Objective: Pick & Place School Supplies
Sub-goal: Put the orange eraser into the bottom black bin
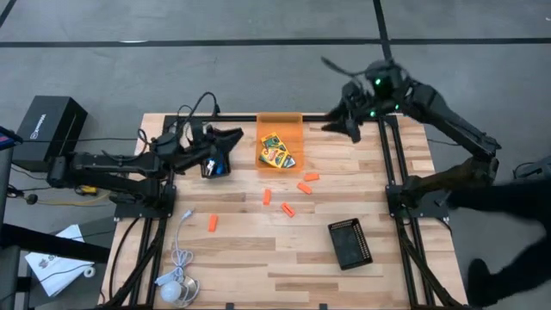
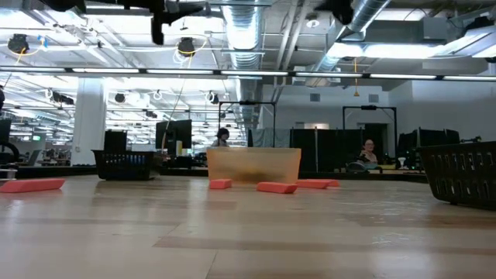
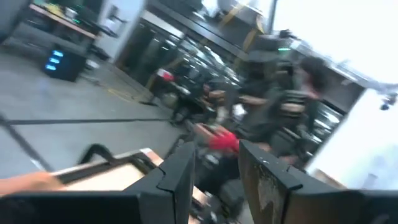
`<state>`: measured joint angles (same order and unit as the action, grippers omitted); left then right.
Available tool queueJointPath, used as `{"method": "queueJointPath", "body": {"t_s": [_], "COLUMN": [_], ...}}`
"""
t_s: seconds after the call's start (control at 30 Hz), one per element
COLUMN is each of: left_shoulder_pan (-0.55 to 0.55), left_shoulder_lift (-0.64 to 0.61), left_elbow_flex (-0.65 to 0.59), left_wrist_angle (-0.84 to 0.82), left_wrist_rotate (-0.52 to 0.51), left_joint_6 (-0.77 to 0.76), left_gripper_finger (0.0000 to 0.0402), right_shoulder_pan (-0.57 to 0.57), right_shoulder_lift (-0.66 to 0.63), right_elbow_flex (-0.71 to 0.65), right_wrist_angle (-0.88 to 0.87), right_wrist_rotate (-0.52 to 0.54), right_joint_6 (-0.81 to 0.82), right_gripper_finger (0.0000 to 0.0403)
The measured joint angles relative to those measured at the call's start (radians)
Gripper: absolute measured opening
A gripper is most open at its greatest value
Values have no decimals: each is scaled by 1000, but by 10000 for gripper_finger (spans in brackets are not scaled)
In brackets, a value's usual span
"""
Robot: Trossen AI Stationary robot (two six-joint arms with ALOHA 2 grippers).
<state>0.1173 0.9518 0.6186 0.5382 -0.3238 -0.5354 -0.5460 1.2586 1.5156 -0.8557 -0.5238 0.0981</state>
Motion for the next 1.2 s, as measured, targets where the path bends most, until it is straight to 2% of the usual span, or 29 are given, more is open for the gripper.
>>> {"method": "queueJointPath", "body": {"t_s": [0.07,0.2,0.37,0.5,0.6,0.83,0.97,1.2], "left_shoulder_pan": [-27,-79,-127,-146,-147,-146,-146,-145], "left_shoulder_lift": [19,54,101,142,173,258,300,308], "left_elbow_flex": [0,0,0,0,0,-1,-1,-1], "left_wrist_angle": [21,24,25,27,28,43,80,119], "left_wrist_rotate": [17,18,18,18,20,72,79,29], "left_joint_6": [1,1,0,-2,-27,-102,-136,-151], "left_gripper_finger": [117,117,117,117,117,117,117,117], "right_shoulder_pan": [31,129,266,361,419,455,387,219], "right_shoulder_lift": [-40,-144,-258,-287,-284,-195,-118,-36], "right_elbow_flex": [-119,-382,-681,-838,-895,-911,-943,-1053], "right_wrist_angle": [55,310,540,710,792,780,726,984], "right_wrist_rotate": [3,51,266,369,439,443,438,289], "right_joint_6": [65,264,520,676,719,719,717,688], "right_gripper_finger": [186,144,101,50,9,2,1,0]}}
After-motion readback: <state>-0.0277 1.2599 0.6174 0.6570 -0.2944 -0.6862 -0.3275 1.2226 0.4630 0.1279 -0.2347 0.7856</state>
